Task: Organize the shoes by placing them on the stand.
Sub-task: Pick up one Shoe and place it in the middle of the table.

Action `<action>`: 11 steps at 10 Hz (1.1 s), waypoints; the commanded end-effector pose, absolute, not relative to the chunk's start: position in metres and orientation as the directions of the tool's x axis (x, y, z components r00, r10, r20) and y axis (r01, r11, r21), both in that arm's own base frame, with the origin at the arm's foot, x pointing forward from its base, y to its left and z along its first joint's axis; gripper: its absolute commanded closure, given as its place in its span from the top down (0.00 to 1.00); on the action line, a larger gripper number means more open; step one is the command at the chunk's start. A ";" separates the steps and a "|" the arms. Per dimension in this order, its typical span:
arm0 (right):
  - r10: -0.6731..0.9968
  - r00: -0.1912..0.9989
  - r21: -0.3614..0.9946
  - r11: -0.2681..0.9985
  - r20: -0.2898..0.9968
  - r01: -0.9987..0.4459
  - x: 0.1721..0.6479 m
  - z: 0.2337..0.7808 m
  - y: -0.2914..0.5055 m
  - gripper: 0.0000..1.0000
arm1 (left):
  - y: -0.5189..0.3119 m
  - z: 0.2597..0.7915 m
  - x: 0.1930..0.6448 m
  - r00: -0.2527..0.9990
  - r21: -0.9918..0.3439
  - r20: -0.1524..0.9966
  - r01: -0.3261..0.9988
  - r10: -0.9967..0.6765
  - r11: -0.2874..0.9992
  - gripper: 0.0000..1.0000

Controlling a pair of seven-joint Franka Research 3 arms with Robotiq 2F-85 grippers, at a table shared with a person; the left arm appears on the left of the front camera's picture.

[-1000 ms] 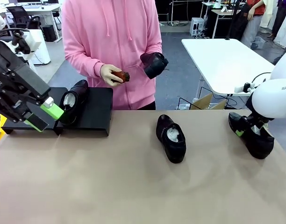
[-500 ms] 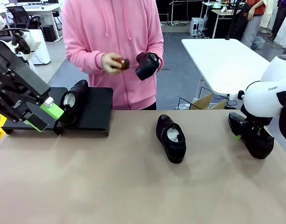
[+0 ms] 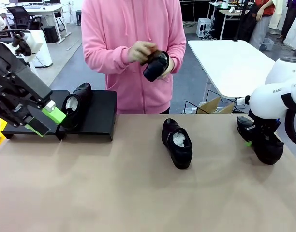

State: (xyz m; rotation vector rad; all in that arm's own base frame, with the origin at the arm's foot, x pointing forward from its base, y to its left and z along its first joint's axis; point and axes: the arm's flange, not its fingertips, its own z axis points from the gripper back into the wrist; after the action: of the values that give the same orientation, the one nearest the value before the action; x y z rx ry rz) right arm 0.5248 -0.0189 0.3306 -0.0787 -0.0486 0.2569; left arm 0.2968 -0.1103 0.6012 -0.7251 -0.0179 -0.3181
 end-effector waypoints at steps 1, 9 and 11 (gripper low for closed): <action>0.241 0.970 -0.122 0.963 0.006 -0.239 0.534 0.326 -0.014 0.20 | -0.110 0.601 0.297 0.947 -0.664 0.139 0.307 -0.290 0.682 0.75; 0.227 0.974 -0.123 0.967 0.010 -0.224 0.535 0.329 -0.023 0.00 | -0.110 0.601 0.297 0.947 -0.664 0.139 0.307 -0.290 0.682 0.75; 0.158 0.987 -0.126 0.980 0.038 -0.153 0.526 0.358 -0.024 0.00 | -0.110 0.601 0.297 0.947 -0.664 0.139 0.307 -0.290 0.682 0.75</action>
State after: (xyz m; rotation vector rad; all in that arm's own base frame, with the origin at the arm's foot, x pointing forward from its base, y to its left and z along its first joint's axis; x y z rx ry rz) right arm 0.5306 -0.0250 0.3375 -0.0983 -0.0343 0.1978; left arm 0.2968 -0.1103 0.6011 -0.7251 -0.0177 -0.3185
